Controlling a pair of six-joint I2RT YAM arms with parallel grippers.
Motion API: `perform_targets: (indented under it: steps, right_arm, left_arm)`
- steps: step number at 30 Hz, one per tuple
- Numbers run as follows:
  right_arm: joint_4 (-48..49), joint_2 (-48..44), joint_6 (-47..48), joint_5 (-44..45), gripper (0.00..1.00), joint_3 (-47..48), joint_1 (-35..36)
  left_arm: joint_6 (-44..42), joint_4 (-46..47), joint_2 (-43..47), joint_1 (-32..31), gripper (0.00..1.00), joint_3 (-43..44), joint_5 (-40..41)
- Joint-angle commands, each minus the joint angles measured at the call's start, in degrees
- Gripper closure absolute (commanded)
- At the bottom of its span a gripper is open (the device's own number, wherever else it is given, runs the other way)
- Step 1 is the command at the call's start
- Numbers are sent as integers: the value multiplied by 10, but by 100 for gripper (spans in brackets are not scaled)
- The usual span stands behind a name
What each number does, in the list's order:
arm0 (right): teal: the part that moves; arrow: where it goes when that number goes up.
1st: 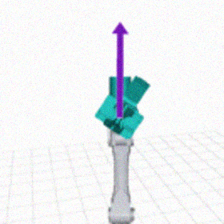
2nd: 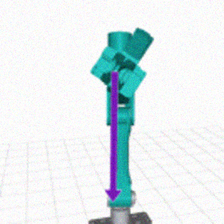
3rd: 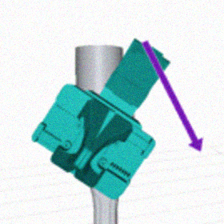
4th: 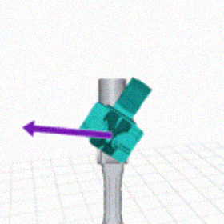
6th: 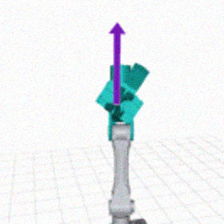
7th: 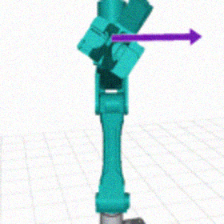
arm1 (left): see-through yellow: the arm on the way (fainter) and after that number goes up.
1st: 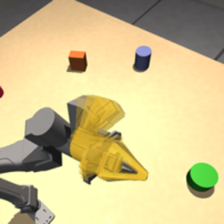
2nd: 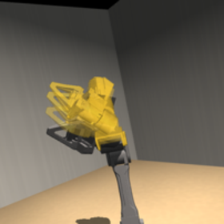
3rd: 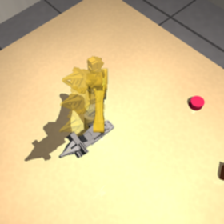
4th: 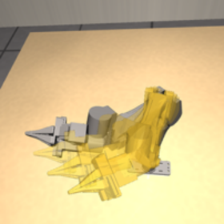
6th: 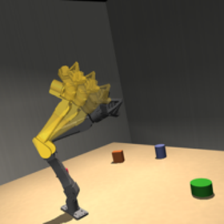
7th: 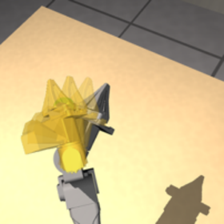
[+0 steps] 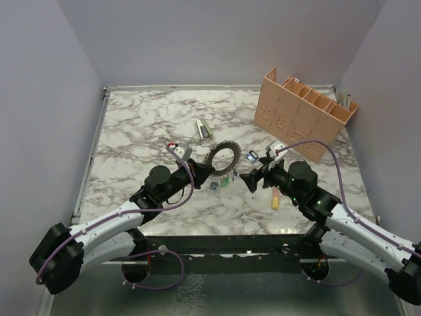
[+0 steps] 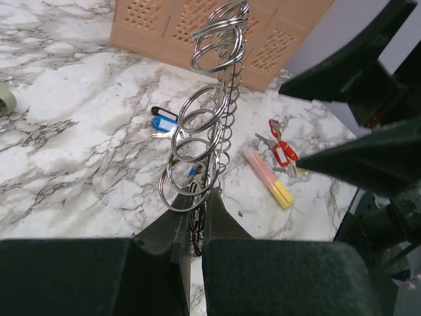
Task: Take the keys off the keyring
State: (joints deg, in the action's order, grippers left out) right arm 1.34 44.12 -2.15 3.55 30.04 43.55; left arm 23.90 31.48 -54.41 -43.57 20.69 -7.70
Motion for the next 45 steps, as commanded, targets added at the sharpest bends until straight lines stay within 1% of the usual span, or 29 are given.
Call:
perform_targets:
  steps: [1, 5, 9, 11, 15, 17, 23, 31, 38, 40, 45]
  right_arm:
    - [109, 0, -39, -117, 0, -57, 2]
    - [143, 42, -51, -155, 0, -69, 3]
    - [236, 113, -74, -205, 9, -82, 8]
    - [301, 142, -83, -190, 12, -96, 30]
    - [421, 201, -81, -118, 18, -115, 86]
    - [472, 232, -79, -98, 21, -119, 109]
    - [585, 311, -91, -71, 27, -125, 128]
    - [673, 389, -95, -50, 31, -119, 128]
    - [783, 466, -102, -38, 34, -124, 128]
    - [800, 482, -103, -27, 34, -121, 128]
    - [814, 504, -101, -31, 39, -112, 128]
  left_arm:
    - [44, 23, 12, 0, 100, 0, 58]
    - [66, 22, 15, 1, 100, -2, 72]
    - [88, 16, 9, 1, 100, -1, 91]
    - [93, 16, 10, 1, 100, -1, 92]
    - [99, 15, 13, 2, 100, -5, 101]
    - [102, 15, 16, 2, 100, -6, 103]
    - [110, 15, 20, 3, 100, -6, 98]
    - [117, 16, 27, 3, 100, -6, 87]
    - [120, 19, 33, 3, 100, -7, 78]
    - [121, 21, 33, 3, 100, -8, 78]
    - [122, 22, 34, 3, 100, -8, 78]
